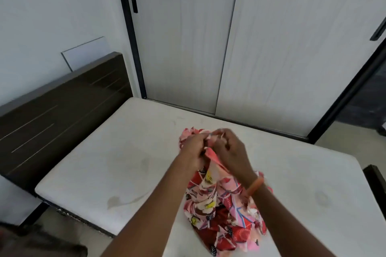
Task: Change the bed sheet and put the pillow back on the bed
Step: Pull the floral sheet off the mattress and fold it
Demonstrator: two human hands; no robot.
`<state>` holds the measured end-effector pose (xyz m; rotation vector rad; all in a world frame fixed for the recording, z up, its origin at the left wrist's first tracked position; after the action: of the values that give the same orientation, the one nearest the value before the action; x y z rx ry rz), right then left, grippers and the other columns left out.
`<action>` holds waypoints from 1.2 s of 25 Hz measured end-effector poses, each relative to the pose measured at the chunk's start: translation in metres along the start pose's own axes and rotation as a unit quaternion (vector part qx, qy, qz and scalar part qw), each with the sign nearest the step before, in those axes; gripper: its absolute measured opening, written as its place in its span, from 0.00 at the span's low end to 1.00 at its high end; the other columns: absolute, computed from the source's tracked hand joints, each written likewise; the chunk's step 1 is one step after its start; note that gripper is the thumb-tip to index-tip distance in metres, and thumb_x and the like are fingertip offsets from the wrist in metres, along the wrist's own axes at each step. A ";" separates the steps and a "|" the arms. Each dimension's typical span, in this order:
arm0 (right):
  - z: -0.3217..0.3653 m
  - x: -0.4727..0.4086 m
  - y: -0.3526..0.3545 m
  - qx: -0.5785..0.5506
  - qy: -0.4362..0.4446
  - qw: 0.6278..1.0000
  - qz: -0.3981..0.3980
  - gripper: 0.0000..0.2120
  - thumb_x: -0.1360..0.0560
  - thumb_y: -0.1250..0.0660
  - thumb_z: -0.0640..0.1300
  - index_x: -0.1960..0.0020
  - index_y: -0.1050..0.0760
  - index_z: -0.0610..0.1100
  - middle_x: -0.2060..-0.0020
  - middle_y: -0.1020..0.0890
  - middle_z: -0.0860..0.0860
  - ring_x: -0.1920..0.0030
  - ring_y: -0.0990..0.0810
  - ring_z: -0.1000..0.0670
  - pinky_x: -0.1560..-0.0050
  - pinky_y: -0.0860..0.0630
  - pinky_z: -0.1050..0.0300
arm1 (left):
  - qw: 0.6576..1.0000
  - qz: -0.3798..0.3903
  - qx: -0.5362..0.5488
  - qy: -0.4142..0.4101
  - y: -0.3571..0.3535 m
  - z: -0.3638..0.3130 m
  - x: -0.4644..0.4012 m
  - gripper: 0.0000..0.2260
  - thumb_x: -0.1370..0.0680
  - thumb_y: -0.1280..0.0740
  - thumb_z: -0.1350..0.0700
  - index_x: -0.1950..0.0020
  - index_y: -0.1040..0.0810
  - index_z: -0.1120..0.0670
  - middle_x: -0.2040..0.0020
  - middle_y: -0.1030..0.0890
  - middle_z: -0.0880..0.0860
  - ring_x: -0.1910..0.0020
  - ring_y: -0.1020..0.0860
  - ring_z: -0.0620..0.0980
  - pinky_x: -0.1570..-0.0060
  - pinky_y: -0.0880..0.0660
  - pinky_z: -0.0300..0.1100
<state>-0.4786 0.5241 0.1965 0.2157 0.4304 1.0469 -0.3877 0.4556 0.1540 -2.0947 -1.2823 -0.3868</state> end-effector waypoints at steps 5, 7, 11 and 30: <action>0.007 0.051 -0.005 -0.028 0.019 0.999 0.032 0.23 0.27 0.36 0.64 0.37 0.31 0.53 0.53 0.19 0.56 0.55 0.17 0.55 0.58 0.20 0.62 | 0.994 -0.051 -0.064 -0.069 0.003 -0.005 0.010 0.11 0.20 0.34 0.57 0.44 0.22 0.64 0.58 0.21 0.59 0.64 0.21 0.51 0.69 0.23 0.35; 0.003 0.050 0.002 -0.065 -0.022 0.997 0.023 0.19 0.28 0.35 0.59 0.40 0.29 0.53 0.57 0.18 0.54 0.60 0.17 0.54 0.62 0.19 0.59 | 0.997 -0.027 -0.043 -0.065 -0.005 -0.002 0.015 0.11 0.20 0.34 0.58 0.45 0.22 0.66 0.59 0.23 0.60 0.64 0.22 0.52 0.66 0.23 0.39; -0.001 0.043 0.016 -0.054 -0.042 0.998 -0.012 0.06 0.24 0.33 0.49 0.48 0.23 0.48 0.60 0.17 0.54 0.61 0.17 0.53 0.63 0.19 0.56 | 0.998 0.027 -0.022 -0.052 -0.011 0.005 0.023 0.06 0.21 0.33 0.57 0.49 0.21 0.60 0.59 0.22 0.58 0.60 0.21 0.53 0.56 0.22 0.46; -0.012 0.051 -0.005 -0.229 -0.144 0.962 0.020 0.13 0.25 0.31 0.50 0.45 0.22 0.43 0.54 0.14 0.46 0.53 0.15 0.44 0.50 0.18 0.48 | 0.994 -0.001 -0.031 -0.108 0.012 0.022 0.036 0.12 0.24 0.28 0.55 0.43 0.19 0.59 0.49 0.15 0.60 0.49 0.16 0.59 0.46 0.20 0.54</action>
<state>-0.4584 0.5658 0.1713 -0.0393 -0.0856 1.1054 -0.3620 0.4913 0.1530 -2.2358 -1.4125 -0.2065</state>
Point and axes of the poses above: each hand's wrist, its own x-axis away from the middle knuckle, its own y-axis out of the back of the hand, z = x × y, the point moved 7 cm from there along -x, towards the middle knuckle
